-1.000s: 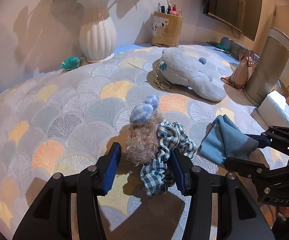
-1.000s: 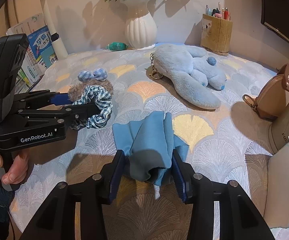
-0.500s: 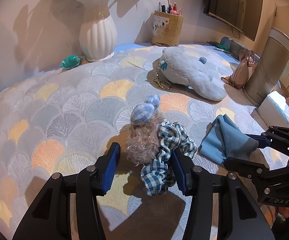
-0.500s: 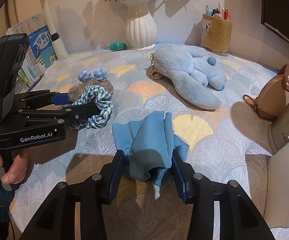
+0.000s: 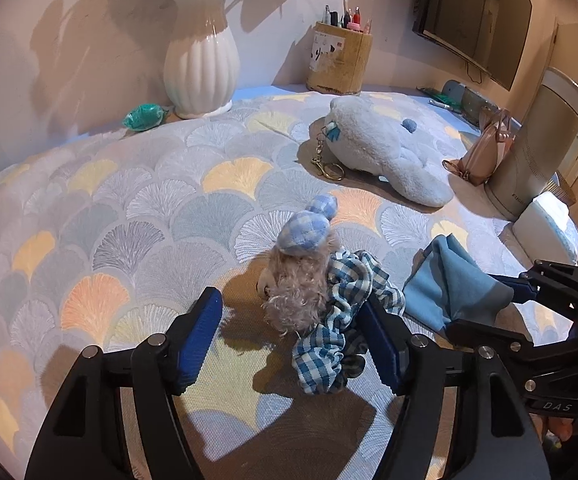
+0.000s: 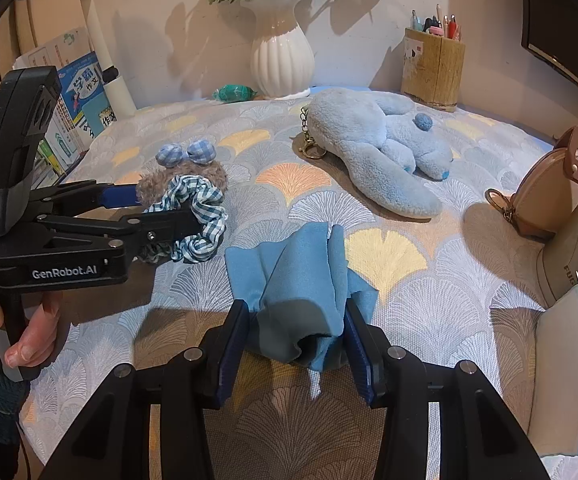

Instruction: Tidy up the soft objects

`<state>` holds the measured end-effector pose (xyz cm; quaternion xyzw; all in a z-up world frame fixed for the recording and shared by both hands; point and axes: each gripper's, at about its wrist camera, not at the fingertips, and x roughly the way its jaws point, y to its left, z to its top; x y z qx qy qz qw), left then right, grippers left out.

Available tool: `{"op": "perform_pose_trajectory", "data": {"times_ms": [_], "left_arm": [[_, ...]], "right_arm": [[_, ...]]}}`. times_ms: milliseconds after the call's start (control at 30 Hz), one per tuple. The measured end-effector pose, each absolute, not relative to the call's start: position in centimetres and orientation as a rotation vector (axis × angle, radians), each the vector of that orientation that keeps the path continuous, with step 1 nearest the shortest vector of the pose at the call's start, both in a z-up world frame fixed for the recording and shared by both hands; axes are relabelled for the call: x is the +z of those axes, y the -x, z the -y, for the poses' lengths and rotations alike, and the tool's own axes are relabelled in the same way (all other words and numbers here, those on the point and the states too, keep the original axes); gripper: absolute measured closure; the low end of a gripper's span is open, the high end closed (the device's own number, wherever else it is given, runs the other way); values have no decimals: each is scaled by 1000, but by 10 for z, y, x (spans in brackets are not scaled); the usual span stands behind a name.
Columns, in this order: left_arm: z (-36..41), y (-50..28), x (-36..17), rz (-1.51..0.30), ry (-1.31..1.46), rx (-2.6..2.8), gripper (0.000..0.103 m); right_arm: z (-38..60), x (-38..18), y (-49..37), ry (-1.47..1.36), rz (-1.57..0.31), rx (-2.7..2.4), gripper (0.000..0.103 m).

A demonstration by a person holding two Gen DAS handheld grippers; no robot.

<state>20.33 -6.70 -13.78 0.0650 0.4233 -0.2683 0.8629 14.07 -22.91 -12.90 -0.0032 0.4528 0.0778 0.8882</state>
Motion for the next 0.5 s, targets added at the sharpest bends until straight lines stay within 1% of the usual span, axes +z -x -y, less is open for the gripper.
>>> {"op": "perform_pose_trajectory", "data": {"times_ms": [200, 300, 333, 367, 433, 467, 500], "left_arm": [[66, -203, -135, -881, -125, -588, 36], [71, -204, -133, -886, -142, -581, 36], [73, -205, -133, -894, -140, -579, 36], [76, -206, -134, -904, -140, -582, 36], [81, -205, -136, -904, -153, -581, 36], [83, -205, -137, -897, -164, -573, 38], [83, -205, -136, -890, -165, -567, 43]], "right_arm": [[232, -123, -136, 0, -917, 125, 57], [238, -122, -139, -48, -931, 132, 53], [240, -123, -141, -72, -944, 142, 47], [240, -126, -144, -93, -961, 147, 43], [236, -125, -146, -78, -960, 135, 42], [231, -126, -147, -48, -965, 124, 42], [226, -127, -147, -19, -967, 105, 44]]}}
